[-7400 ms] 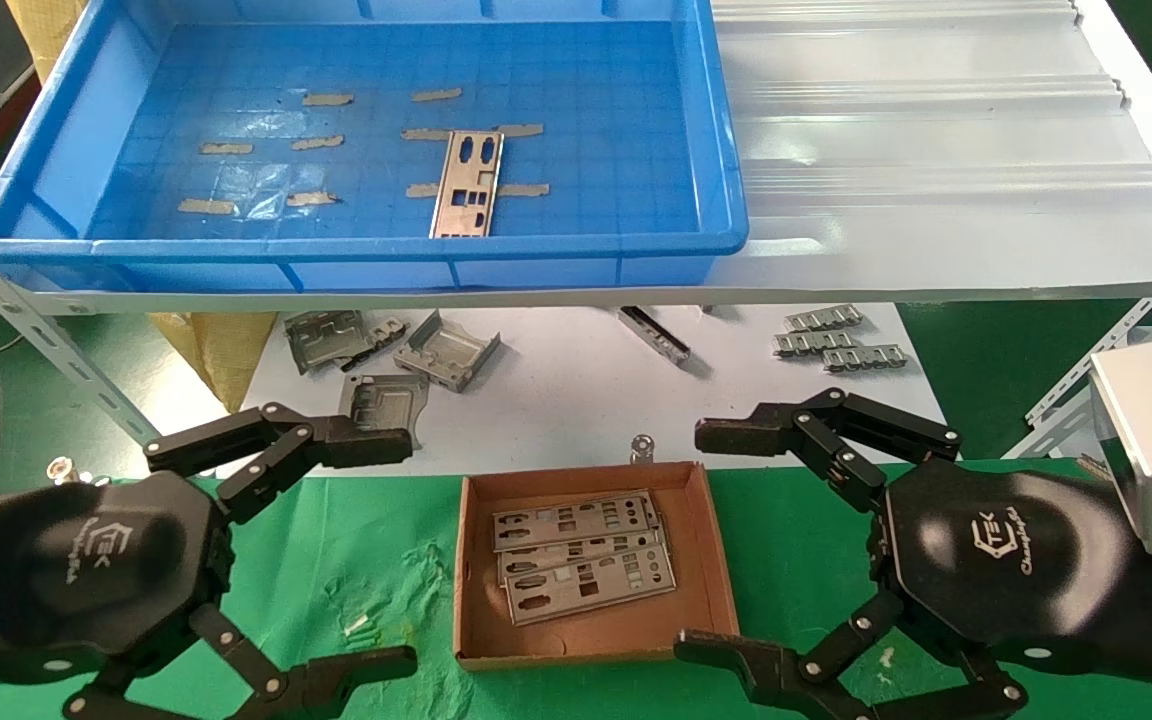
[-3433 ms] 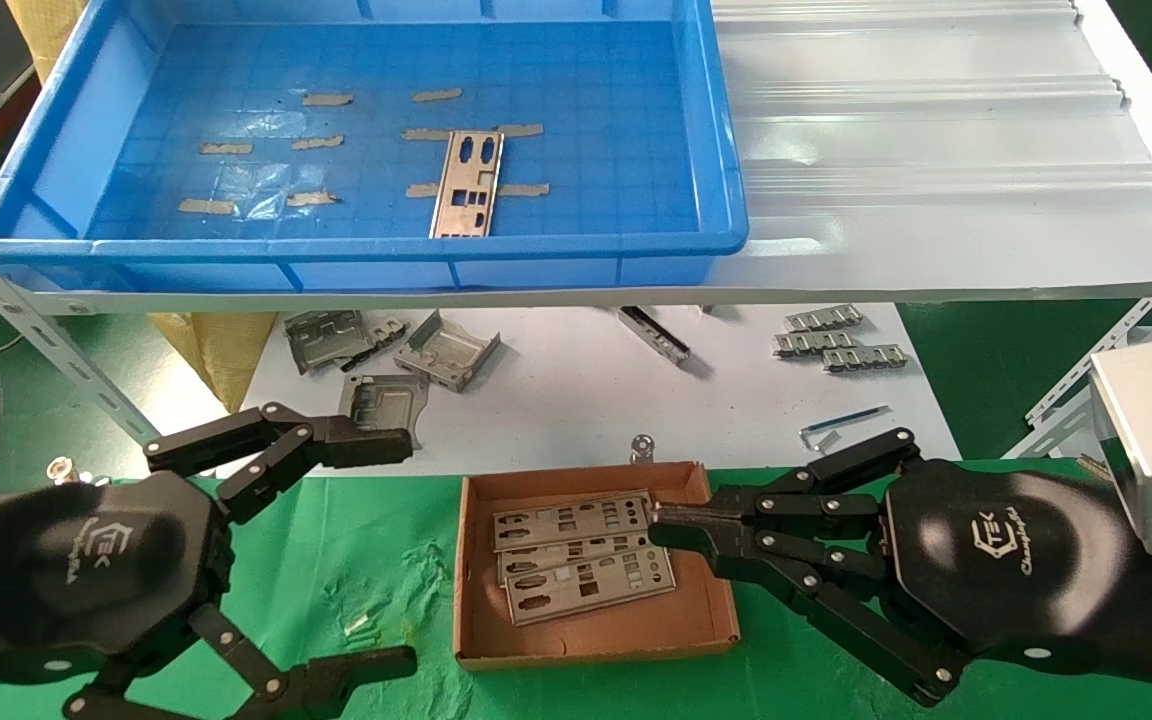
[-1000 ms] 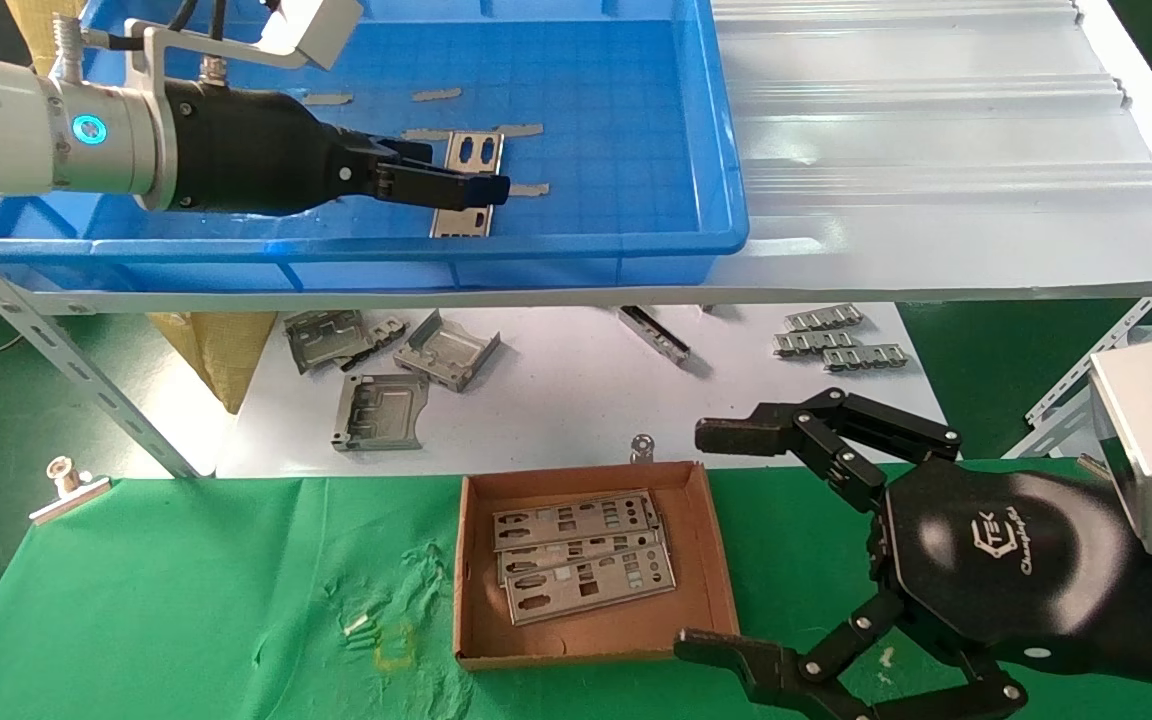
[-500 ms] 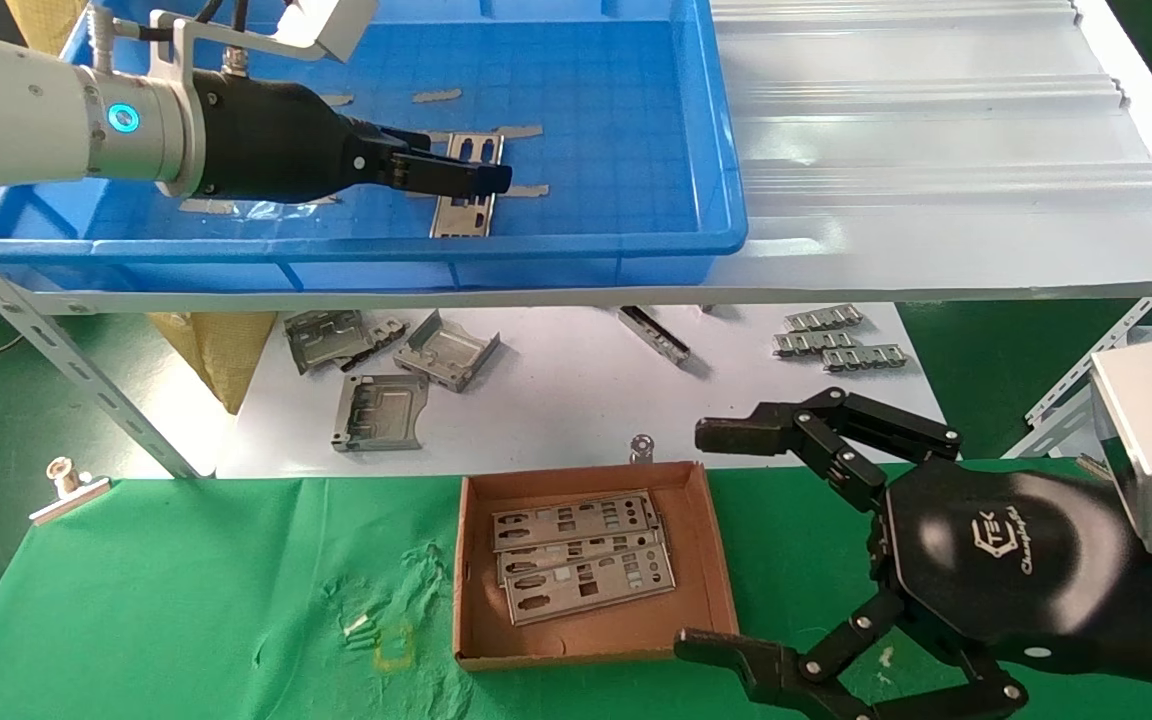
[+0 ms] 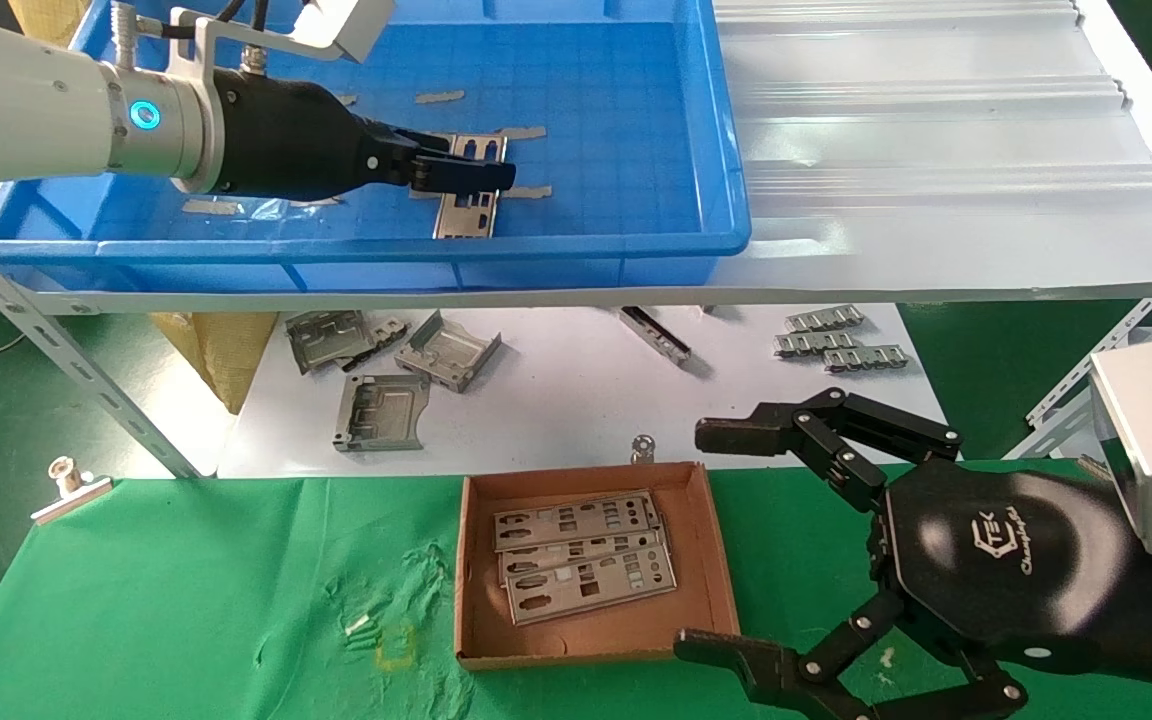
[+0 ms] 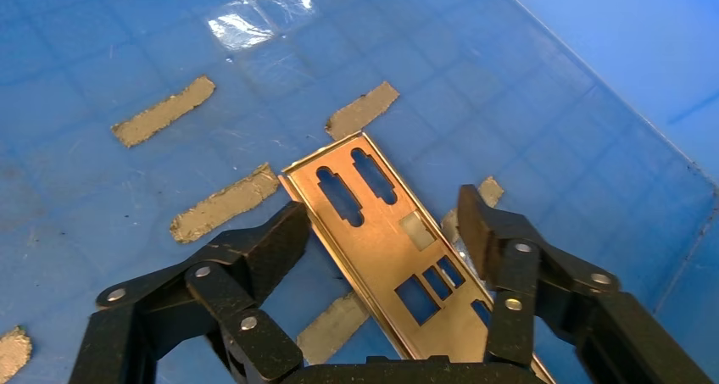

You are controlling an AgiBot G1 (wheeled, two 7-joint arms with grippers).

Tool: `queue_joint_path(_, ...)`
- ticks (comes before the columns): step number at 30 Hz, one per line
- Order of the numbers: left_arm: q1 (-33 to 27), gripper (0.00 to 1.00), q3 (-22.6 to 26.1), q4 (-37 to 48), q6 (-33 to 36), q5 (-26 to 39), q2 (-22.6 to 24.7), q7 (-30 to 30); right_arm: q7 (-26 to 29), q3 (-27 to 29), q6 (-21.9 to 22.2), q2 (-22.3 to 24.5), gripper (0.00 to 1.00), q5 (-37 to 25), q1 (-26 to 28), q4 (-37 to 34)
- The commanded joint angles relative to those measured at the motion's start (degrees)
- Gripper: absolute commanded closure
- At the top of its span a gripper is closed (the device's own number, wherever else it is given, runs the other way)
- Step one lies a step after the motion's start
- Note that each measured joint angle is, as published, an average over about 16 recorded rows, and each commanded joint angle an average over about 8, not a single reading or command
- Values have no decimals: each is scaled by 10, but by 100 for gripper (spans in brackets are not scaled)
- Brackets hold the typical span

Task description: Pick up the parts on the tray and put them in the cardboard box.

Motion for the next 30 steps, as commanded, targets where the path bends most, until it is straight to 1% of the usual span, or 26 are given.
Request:
queue_joint_path(1, 0, 100, 1, 0, -1, 2, 2, -1, 0, 0, 0, 0, 0, 0, 0, 0)
queue_joint_path(9, -1, 100, 5, -10, -12, 10, 1, -8, 0, 0, 0, 0, 0, 0, 0, 0)
queue_joint_path(19, 7, 100, -4, -41, -51, 11, -14, -14, 0, 0, 0, 0, 0, 0, 0, 0)
queue_joint_path(24, 6, 100, -12, -49, -65, 5, -23, -6, 0, 0, 0, 0, 0, 0, 0, 0)
queue_joint_path(30, 4, 100, -25, -44, -69, -12, -32, 18, 0, 0, 0, 0, 0, 0, 0, 0)
